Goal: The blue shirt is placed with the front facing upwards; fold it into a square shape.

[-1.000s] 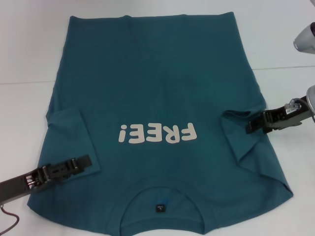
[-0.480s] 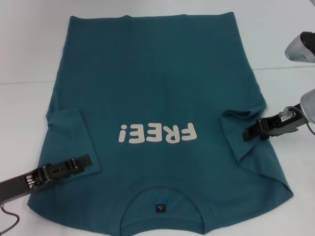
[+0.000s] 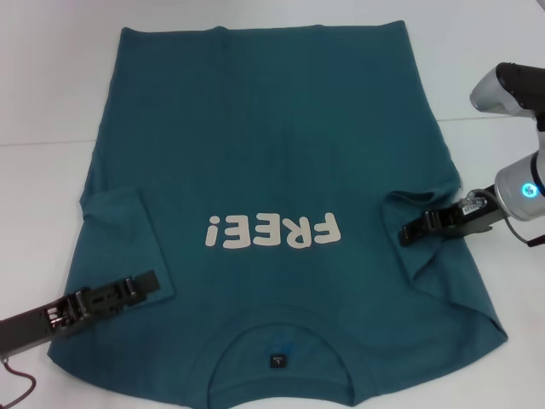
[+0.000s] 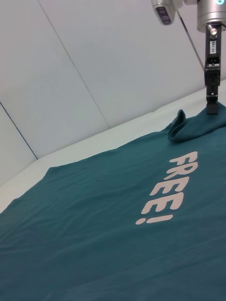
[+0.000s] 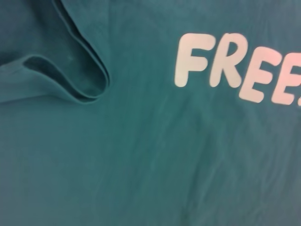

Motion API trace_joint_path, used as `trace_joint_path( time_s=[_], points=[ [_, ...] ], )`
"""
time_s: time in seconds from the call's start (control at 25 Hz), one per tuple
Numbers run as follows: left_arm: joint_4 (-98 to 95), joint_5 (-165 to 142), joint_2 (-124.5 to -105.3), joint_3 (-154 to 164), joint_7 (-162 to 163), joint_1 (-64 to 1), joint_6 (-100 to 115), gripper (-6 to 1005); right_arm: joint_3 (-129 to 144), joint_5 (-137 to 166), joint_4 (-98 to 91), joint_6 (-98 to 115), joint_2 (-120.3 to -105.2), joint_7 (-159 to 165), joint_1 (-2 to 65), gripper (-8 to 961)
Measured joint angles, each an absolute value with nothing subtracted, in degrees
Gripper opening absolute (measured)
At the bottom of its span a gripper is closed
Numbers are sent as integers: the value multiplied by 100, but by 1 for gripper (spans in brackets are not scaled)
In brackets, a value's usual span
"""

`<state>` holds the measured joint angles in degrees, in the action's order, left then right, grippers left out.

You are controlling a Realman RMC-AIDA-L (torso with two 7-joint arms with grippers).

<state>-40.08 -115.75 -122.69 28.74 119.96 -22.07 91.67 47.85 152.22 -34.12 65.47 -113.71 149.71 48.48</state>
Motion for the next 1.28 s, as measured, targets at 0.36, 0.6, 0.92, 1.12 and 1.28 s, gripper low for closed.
trace_joint_path(
  time_s=[0.36, 0.6, 0.92, 1.12, 1.28],
  points=[
    [-3976, -11575, -12261, 2874, 11948, -2222, 9147, 551, 4797, 14418, -3403, 6560, -11424, 14463, 4867, 576],
    [-3972, -11575, -12260, 2866, 11946, -2211, 9147, 551, 4805, 14368, -3421, 6547, -11418, 14408, 4837, 579],
    [-3972, -11575, -12261, 2865, 11947, -2217, 9149, 550, 4806, 14813, -3412, 6114, -11396, 14706, 4755, 584],
    [-3972, -11575, -12260, 2865, 11945, -2223, 9150, 550, 4816, 14816, -3348, 5619, -11427, 14710, 4730, 587],
    [-3973, -11575, -12263, 2825, 11946, -2196, 9150, 550, 4820, 14815, -3222, 5094, -11444, 14706, 4721, 589]
  ],
)
